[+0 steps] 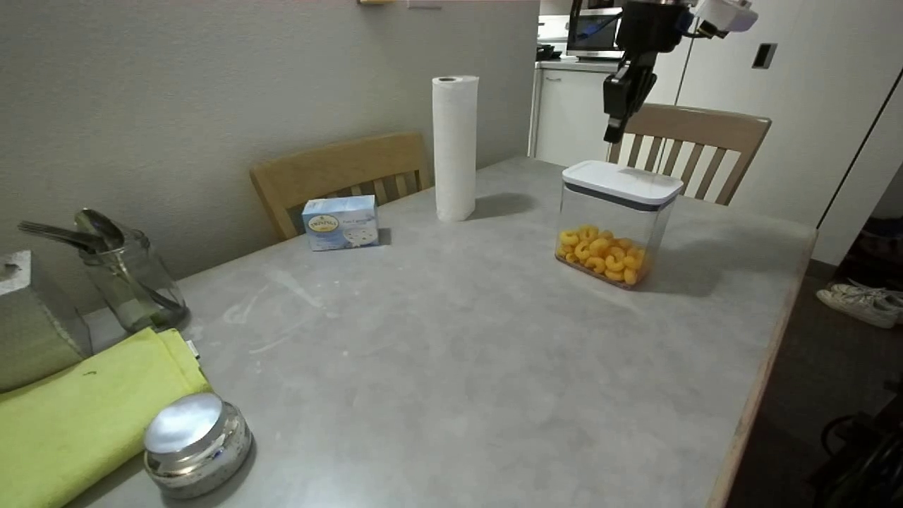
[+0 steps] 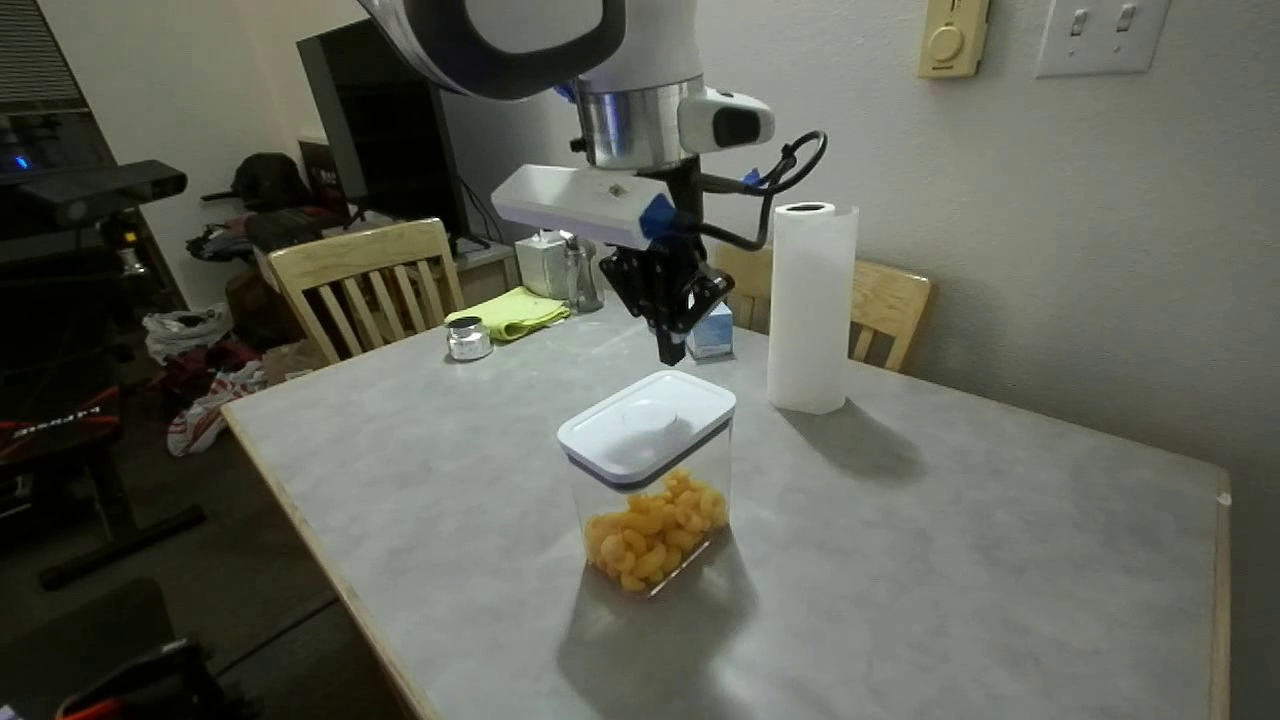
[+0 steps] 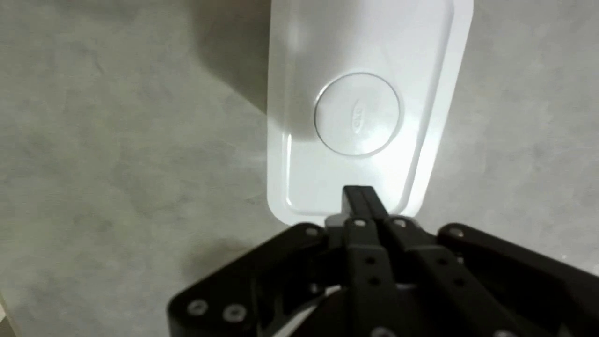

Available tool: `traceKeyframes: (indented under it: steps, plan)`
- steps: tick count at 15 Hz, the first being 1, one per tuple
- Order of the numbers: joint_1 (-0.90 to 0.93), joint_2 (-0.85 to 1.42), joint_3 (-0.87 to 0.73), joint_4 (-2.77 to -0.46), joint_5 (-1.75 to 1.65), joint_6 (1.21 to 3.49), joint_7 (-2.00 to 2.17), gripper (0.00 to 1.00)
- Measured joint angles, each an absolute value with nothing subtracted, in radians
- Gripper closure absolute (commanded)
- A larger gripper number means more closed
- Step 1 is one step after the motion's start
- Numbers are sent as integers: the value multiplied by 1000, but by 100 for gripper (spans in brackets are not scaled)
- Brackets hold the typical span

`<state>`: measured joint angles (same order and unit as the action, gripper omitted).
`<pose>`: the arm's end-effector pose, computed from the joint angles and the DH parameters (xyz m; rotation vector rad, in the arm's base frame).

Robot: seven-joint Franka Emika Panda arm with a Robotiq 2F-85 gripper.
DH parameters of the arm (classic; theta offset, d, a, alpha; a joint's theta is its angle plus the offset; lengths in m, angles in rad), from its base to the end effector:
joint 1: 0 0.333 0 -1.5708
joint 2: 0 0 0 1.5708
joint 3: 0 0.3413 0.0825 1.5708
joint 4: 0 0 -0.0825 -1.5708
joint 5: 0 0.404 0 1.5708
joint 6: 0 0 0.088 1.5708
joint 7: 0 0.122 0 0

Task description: Push the button on the lid then take the lid off the clear container and put it on the table

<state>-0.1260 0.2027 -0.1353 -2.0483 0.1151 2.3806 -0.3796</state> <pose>0.5987 -0.1554 0.3523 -3.1195 -0.0697 -0.2245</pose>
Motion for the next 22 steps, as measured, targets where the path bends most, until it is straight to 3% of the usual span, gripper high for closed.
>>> traceKeyframes:
  steps: [8,22]
  plan:
    - [-129,202,-140,-2072,111,2315,-250,100]
    - [-161,227,-123,-2114,198,2308,-464,100]
